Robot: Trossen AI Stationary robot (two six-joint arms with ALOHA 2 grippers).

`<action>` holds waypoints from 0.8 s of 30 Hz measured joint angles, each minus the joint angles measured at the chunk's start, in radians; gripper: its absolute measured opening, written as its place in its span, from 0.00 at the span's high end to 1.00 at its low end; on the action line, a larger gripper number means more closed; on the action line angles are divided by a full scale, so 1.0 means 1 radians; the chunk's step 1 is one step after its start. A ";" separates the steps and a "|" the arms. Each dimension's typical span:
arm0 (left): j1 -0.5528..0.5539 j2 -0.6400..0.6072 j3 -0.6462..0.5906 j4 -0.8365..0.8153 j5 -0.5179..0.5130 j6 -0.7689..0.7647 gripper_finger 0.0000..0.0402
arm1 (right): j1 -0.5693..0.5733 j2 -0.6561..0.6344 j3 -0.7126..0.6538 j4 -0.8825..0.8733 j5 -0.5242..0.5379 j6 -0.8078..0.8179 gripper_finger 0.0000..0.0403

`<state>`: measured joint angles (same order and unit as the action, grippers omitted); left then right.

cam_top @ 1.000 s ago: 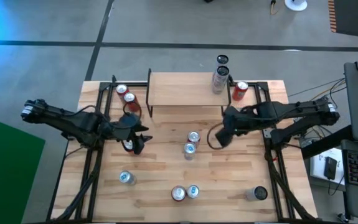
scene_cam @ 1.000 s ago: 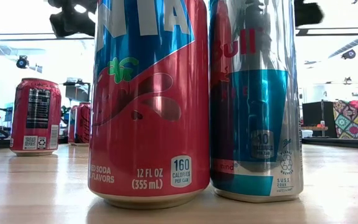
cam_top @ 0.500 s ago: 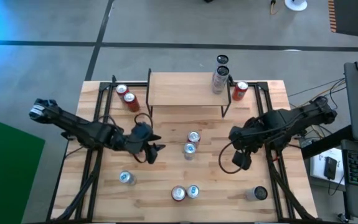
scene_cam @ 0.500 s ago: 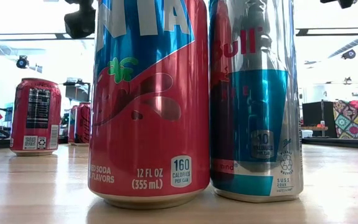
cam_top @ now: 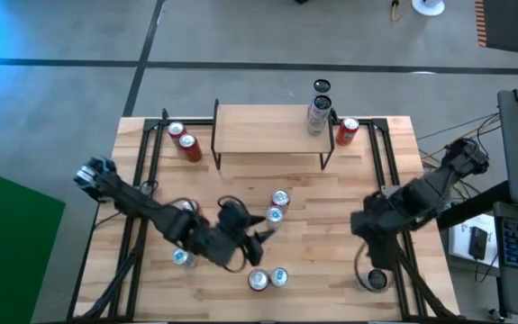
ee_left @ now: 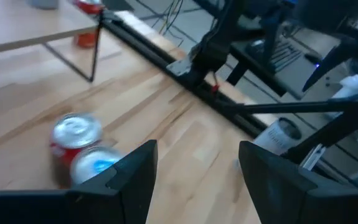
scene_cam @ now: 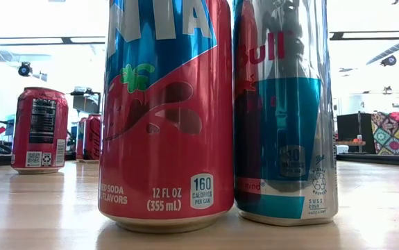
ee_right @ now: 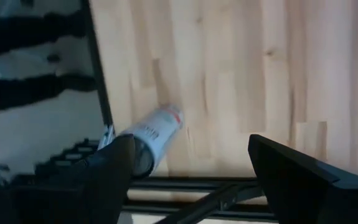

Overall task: Place canned beverage on shelf
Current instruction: Put the white pink soda can aligned with the other white pink soda cans on the shelf

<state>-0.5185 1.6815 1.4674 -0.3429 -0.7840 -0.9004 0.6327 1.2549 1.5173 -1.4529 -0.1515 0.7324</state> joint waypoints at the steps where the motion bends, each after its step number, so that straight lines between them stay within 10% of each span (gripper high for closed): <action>1: -0.009 0.035 0.048 -0.014 -0.010 0.001 0.47 | 0.023 0.003 0.000 0.006 0.006 -0.004 0.25; 16: -0.035 0.505 0.890 -0.729 -0.019 -0.084 0.47 | 0.299 0.011 0.000 0.030 0.151 0.112 0.25; 24: -0.021 0.477 0.702 -0.532 0.034 -0.135 0.47 | 0.389 0.045 -0.022 0.081 0.153 0.167 0.25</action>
<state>-0.5392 2.1582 2.1694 -0.8753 -0.7496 -1.0354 1.0219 1.2997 1.4954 -1.3715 0.0011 0.8994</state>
